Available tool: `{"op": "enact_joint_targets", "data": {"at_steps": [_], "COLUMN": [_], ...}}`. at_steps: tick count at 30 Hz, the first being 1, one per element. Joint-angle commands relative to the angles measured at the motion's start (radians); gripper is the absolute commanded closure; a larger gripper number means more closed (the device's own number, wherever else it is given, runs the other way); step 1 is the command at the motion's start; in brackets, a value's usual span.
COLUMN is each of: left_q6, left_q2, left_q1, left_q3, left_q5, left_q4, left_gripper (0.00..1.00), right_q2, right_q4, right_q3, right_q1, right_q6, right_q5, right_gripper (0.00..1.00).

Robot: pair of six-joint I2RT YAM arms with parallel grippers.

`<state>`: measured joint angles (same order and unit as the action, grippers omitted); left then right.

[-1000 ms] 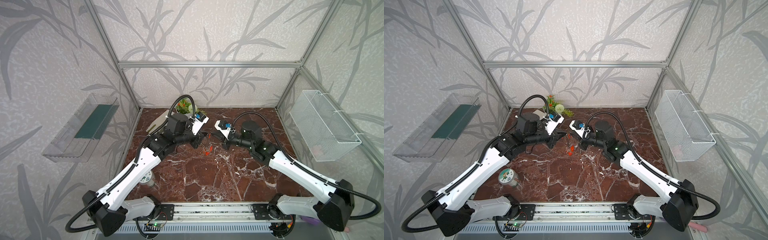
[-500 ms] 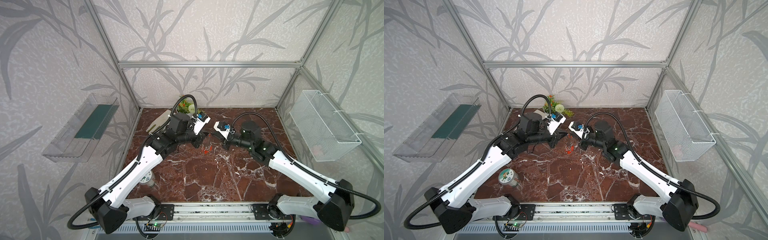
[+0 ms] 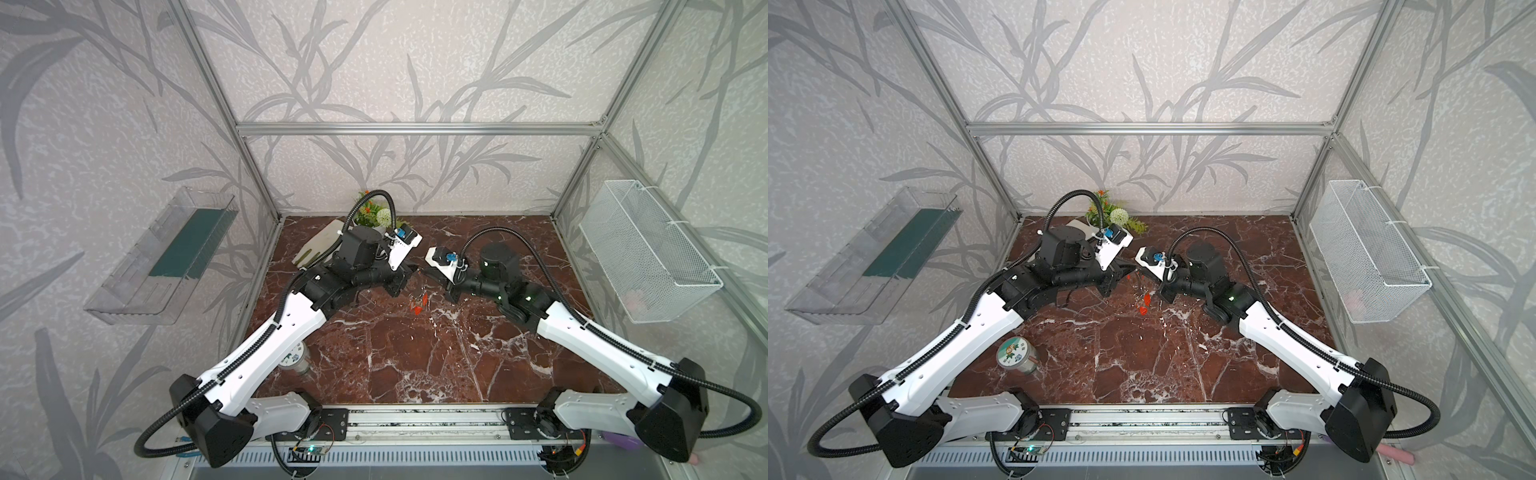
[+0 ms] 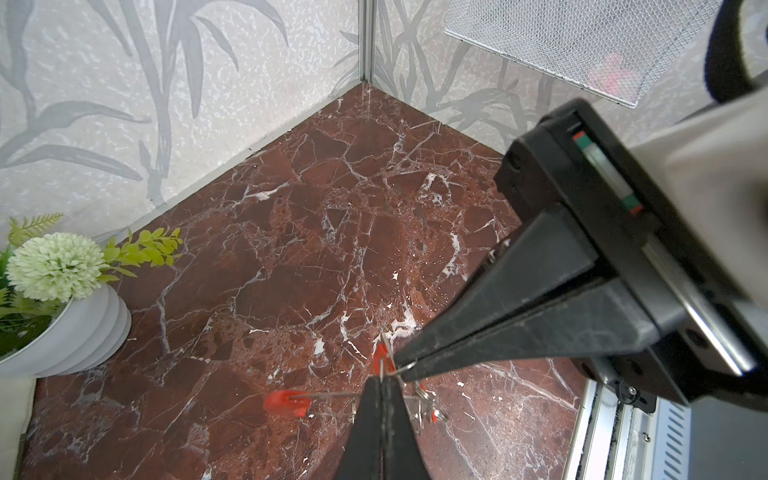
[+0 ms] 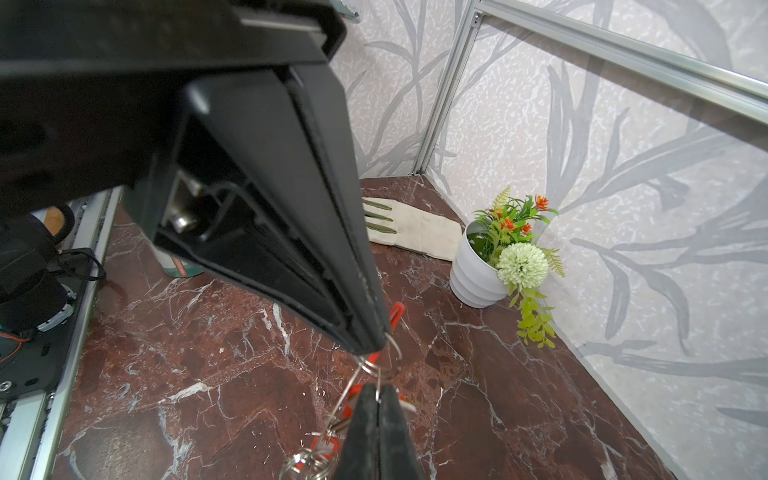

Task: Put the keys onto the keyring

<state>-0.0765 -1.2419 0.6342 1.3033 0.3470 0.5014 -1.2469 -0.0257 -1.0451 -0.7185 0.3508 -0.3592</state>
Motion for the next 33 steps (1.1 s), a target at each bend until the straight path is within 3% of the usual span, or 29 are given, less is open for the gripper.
{"op": "enact_joint_targets", "data": {"at_steps": [1, 5, 7, 15, 19, 21, 26, 33], "left_q6": [0.007, 0.038, 0.064, 0.181, 0.257, 0.304, 0.446, 0.545], "left_q2": [0.019, 0.026, 0.027, 0.030, 0.023, 0.020, 0.016, -0.003], "left_q1": [-0.003, -0.003, -0.003, -0.011, -0.023, -0.033, -0.084, -0.118], "left_q3": [0.013, -0.005, -0.018, -0.065, -0.076, -0.081, -0.112, -0.136], "left_q5": [-0.023, -0.003, 0.008, 0.038, 0.083, 0.109, 0.242, 0.387], "left_q4": [-0.067, -0.102, -0.127, -0.244, -0.301, -0.336, -0.471, -0.586], "left_gripper": [1.00, 1.00, 1.00, 1.00, 1.00, 1.00, 1.00, 1.00], "right_q2": [-0.003, 0.001, 0.005, 0.090, 0.126, 0.135, 0.145, 0.086], "right_q4": [-0.028, -0.028, -0.031, 0.036, 0.085, 0.093, 0.112, 0.313], "right_q3": [-0.014, -0.013, -0.013, 0.058, 0.093, 0.099, 0.110, 0.132], "right_q1": [-0.013, -0.013, -0.013, 0.001, 0.061, 0.098, 0.187, 0.308], "right_q6": [0.000, -0.029, -0.047, -0.161, -0.331, -0.422, -0.607, -0.914], "right_q5": [-0.037, -0.059, -0.052, 0.060, 0.027, 0.006, -0.052, -0.268], "right_gripper": [1.00, 1.00, 0.87, 0.71, 0.69, 0.64, 0.63, 0.64]}}
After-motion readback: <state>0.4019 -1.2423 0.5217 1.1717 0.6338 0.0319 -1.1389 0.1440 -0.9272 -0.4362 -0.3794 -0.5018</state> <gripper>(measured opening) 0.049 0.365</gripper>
